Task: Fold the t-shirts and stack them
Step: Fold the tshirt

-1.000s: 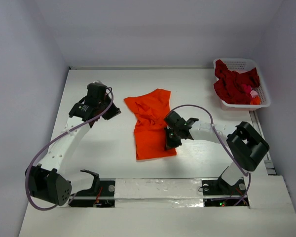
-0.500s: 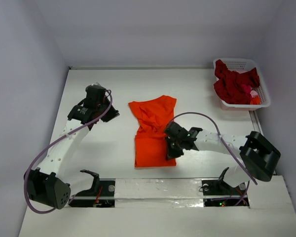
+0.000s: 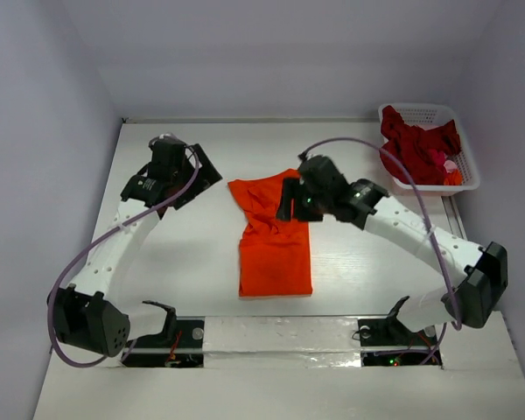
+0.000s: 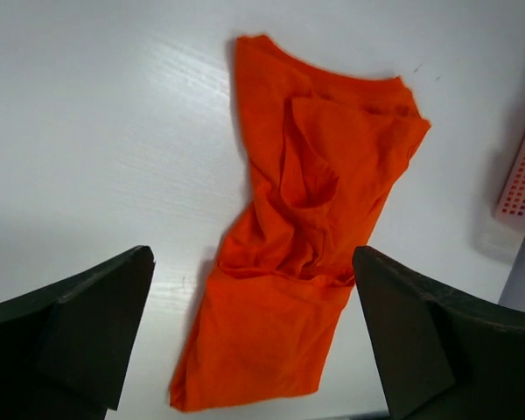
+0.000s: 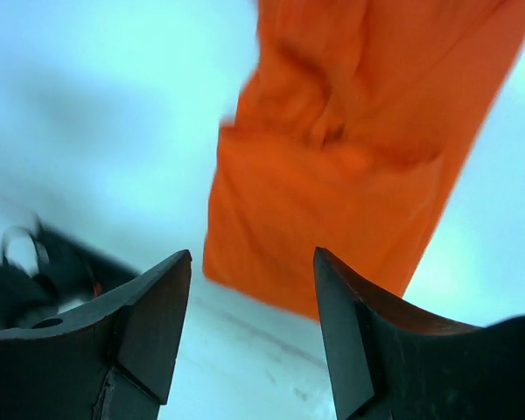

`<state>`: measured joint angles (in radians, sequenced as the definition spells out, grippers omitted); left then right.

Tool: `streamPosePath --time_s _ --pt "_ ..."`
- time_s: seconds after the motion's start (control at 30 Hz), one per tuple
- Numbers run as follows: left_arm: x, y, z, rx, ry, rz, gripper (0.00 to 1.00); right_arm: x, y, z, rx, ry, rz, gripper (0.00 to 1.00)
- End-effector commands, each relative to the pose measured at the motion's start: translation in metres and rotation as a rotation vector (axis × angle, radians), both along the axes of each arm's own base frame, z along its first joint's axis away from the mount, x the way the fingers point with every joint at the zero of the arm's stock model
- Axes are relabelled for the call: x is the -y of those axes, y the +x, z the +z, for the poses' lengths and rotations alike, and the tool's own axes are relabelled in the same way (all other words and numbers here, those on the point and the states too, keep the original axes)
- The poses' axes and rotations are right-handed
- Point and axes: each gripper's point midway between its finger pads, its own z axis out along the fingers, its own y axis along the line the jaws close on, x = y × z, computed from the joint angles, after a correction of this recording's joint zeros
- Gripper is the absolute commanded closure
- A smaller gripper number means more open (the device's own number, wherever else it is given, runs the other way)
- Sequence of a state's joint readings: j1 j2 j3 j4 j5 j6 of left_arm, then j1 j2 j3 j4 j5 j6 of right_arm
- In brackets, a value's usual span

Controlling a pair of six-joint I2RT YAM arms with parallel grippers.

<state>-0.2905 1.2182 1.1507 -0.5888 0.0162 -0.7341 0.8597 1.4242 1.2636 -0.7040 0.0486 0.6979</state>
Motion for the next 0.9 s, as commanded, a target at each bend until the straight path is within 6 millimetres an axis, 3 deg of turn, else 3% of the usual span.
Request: streamPosePath --time_s 0.0,0.03,0.1,0.17,0.2,0.23,0.33,0.37,0.43,0.5,0.57,0.67,0.87 --pt "-0.008 0.036 0.049 0.186 0.012 0.021 0.01 0.046 0.057 0.051 0.177 -0.025 -0.135 0.36" --pt "-0.011 0.041 0.052 0.196 0.032 0.035 0.01 0.068 0.078 0.058 0.208 -0.024 -0.199 0.34" --pt "-0.016 0.053 0.055 0.202 0.069 0.040 0.01 0.080 0.103 0.071 0.266 -0.016 -0.216 0.30" --pt "-0.016 0.061 0.059 0.202 0.096 0.026 0.01 0.096 0.125 0.070 0.257 -0.081 -0.231 0.29" --pt "-0.016 0.064 0.061 0.202 0.101 0.022 0.01 0.100 0.127 0.059 0.224 -0.101 -0.234 0.29" --pt "-0.015 0.066 0.062 0.202 0.112 0.013 0.01 0.100 0.134 0.071 0.238 -0.084 -0.244 0.30" --pt "-0.022 0.079 0.065 0.200 0.163 -0.005 0.01 0.104 0.151 0.075 0.232 -0.039 -0.273 0.32" --pt "-0.022 0.085 0.055 0.180 0.158 -0.017 0.01 0.102 0.159 0.078 0.252 -0.016 -0.281 0.32" --pt "-0.013 0.094 0.047 0.180 0.086 -0.079 0.02 0.103 0.175 0.064 0.213 0.005 -0.298 0.34" --pt "-0.017 0.104 0.019 0.119 0.069 -0.084 0.02 0.103 0.187 0.057 0.153 0.077 -0.311 0.37" --pt "-0.008 0.105 0.000 0.071 0.036 -0.119 0.05 0.101 0.192 0.035 0.065 0.107 -0.303 0.40" --pt "-0.003 0.097 -0.033 0.016 -0.001 -0.149 0.06 0.104 0.199 0.031 0.048 0.111 -0.298 0.39" --pt "0.003 0.095 -0.063 -0.034 -0.022 -0.179 0.07 0.096 0.216 0.035 0.045 0.158 -0.259 0.37"
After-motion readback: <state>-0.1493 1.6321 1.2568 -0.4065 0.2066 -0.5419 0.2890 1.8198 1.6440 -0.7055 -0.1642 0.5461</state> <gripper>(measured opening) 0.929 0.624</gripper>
